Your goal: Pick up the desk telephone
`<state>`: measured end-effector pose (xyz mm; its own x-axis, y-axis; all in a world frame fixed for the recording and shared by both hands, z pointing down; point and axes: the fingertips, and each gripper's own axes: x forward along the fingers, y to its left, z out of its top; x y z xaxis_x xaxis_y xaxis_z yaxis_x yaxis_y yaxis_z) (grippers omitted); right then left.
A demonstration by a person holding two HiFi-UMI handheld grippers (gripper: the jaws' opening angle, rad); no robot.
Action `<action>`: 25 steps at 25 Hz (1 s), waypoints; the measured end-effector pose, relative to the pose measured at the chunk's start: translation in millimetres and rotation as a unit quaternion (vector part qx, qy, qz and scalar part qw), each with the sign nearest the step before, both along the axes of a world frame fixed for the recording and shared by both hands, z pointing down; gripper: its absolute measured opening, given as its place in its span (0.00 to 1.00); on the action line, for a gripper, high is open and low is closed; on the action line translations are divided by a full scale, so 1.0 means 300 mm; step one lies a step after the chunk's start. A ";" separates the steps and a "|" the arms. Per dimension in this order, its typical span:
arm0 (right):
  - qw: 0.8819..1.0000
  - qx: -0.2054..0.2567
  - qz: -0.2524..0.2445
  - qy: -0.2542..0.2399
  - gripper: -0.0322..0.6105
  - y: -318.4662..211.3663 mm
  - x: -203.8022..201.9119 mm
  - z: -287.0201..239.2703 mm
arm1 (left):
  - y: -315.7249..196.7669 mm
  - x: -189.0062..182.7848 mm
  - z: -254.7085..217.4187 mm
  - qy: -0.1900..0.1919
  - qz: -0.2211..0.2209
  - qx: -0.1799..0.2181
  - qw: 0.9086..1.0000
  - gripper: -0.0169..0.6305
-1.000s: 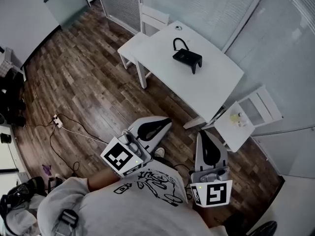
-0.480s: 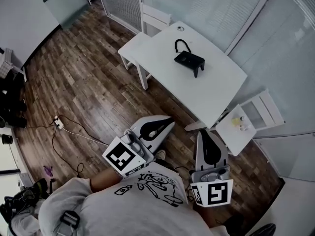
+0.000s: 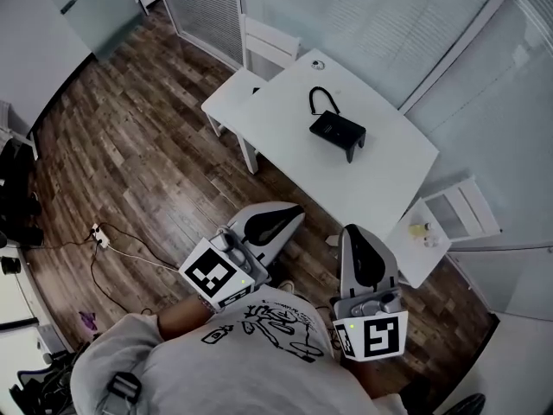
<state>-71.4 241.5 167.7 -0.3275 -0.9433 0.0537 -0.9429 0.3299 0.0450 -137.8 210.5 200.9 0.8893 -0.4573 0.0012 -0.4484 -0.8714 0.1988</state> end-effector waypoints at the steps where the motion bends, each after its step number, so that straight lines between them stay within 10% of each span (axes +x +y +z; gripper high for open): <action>1: 1.000 0.000 0.002 -0.001 0.06 -0.031 -0.011 -0.001 | -0.033 -0.012 0.000 -0.001 0.002 0.000 1.000 0.04; 25: 0.999 -0.015 0.044 -0.018 0.06 -0.404 0.103 0.047 | -0.413 0.103 0.048 -0.012 0.042 -0.026 0.999 0.04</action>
<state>-40.4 120.3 181.9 -0.2449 -0.9668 0.0724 -0.9694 0.2456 0.0010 -107.0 86.5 215.2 0.9243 -0.3790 0.0458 -0.3787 -0.8951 0.2351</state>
